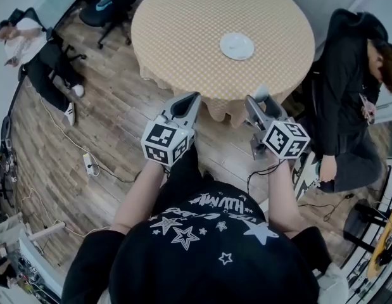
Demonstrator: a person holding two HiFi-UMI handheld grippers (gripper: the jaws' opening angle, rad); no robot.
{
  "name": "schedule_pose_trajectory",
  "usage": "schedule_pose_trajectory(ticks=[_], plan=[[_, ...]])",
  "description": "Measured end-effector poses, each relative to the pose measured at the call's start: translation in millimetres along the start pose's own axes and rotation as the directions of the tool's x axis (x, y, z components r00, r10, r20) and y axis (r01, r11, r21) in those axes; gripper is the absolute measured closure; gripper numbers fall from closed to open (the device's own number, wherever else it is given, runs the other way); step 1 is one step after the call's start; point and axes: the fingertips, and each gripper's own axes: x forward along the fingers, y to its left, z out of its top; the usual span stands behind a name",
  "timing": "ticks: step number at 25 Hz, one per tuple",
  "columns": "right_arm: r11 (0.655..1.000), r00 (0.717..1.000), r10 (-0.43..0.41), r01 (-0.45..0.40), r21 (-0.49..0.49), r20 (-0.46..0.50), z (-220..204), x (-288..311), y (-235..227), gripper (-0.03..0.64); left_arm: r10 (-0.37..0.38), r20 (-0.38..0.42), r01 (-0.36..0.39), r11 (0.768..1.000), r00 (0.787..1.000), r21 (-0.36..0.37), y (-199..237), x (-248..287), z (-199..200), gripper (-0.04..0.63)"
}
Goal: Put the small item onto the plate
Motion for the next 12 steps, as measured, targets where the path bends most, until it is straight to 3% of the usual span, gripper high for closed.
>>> schedule_pose_trajectory(ticks=[12], plan=[[0.989,0.99,-0.142,0.142,0.04,0.002,31.2,75.4,-36.1,0.31,-0.138,-0.049,0.137,0.99,0.989,-0.005,70.1,89.8,19.1,0.586]])
